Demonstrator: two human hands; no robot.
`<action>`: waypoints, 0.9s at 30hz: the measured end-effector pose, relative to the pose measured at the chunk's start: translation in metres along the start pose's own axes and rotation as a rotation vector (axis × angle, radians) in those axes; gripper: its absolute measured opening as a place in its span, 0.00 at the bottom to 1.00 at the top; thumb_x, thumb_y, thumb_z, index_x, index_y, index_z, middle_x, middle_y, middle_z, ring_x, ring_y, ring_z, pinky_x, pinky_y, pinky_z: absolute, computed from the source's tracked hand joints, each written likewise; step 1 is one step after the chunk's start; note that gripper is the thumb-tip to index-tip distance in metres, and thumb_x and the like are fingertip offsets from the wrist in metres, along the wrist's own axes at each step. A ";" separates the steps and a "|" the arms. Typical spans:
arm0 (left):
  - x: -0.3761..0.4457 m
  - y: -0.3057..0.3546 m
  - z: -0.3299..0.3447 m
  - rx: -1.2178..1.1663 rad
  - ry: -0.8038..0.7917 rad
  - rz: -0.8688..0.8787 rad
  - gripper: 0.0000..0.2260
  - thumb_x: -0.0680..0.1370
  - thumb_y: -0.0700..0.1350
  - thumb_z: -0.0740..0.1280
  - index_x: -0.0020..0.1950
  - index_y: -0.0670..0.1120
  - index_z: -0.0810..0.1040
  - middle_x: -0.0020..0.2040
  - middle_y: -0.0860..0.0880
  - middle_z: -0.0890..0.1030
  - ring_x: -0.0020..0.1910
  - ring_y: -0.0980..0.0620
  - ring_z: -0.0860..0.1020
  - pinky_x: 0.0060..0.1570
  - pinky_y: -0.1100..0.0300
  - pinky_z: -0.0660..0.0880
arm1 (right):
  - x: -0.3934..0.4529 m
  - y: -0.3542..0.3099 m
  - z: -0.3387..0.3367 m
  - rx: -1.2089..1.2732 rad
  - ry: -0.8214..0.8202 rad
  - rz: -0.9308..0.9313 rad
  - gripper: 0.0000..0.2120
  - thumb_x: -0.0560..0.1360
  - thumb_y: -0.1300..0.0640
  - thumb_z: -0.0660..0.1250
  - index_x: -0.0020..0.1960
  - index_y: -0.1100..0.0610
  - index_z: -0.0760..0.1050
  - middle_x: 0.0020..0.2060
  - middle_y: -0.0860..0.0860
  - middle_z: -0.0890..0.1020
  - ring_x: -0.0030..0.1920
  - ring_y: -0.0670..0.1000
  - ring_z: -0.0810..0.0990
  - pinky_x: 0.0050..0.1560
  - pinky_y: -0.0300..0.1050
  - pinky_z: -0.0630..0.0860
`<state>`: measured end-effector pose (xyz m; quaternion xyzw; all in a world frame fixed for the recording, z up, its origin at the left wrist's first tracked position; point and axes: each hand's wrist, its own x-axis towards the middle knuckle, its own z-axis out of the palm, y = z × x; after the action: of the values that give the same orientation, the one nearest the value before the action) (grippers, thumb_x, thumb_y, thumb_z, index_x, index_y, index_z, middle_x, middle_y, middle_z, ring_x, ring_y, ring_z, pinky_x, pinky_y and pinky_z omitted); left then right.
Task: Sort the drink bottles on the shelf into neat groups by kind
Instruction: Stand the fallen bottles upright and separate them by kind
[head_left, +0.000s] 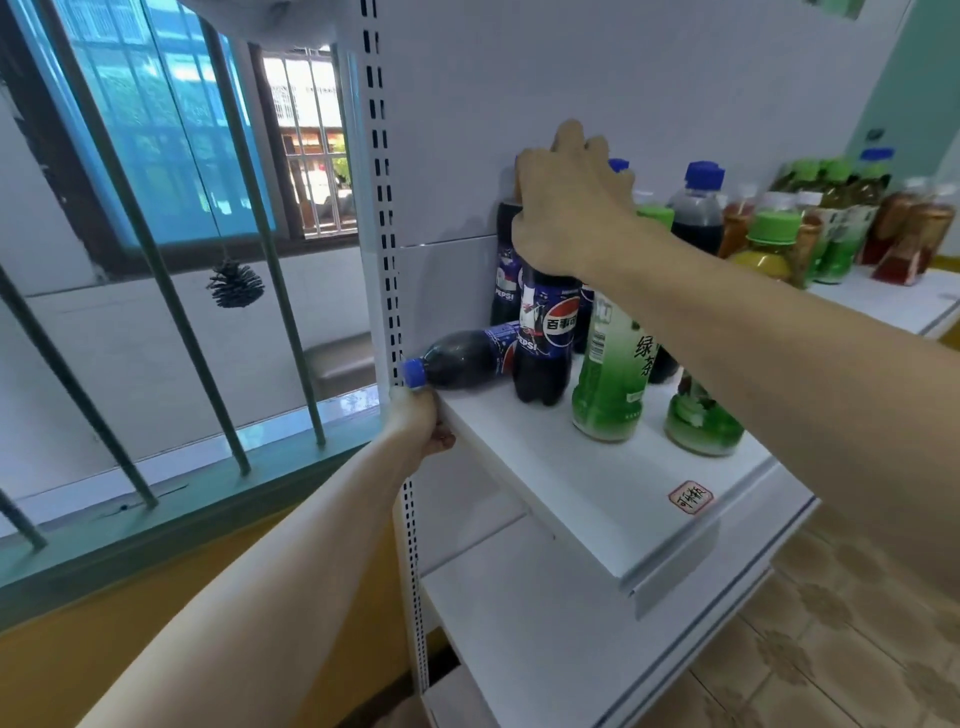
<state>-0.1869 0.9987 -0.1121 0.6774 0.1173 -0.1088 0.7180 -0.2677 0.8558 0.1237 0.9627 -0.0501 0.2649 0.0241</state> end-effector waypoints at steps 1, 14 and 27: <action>0.000 0.000 0.000 -0.010 -0.008 -0.007 0.19 0.83 0.45 0.57 0.73 0.40 0.67 0.48 0.41 0.76 0.40 0.45 0.75 0.34 0.55 0.77 | -0.004 -0.005 0.000 -0.076 0.090 -0.064 0.18 0.75 0.59 0.67 0.65 0.56 0.73 0.66 0.58 0.68 0.67 0.62 0.67 0.62 0.61 0.69; -0.002 0.002 -0.002 -0.119 -0.046 0.020 0.07 0.81 0.38 0.53 0.55 0.45 0.67 0.24 0.50 0.67 0.18 0.53 0.65 0.23 0.62 0.68 | -0.034 -0.066 0.100 0.039 -0.470 -0.689 0.10 0.82 0.51 0.64 0.62 0.48 0.76 0.59 0.48 0.80 0.60 0.53 0.77 0.59 0.53 0.69; 0.006 -0.001 -0.009 0.018 -0.069 0.057 0.28 0.81 0.62 0.63 0.71 0.45 0.62 0.46 0.40 0.77 0.34 0.45 0.80 0.37 0.52 0.81 | 0.045 -0.063 0.047 0.632 0.152 -0.077 0.11 0.81 0.64 0.63 0.63 0.58 0.71 0.55 0.56 0.77 0.51 0.53 0.77 0.48 0.44 0.75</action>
<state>-0.1816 1.0075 -0.1151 0.6828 0.0722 -0.1126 0.7183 -0.1983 0.9116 0.1053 0.9011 0.0729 0.3374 -0.2624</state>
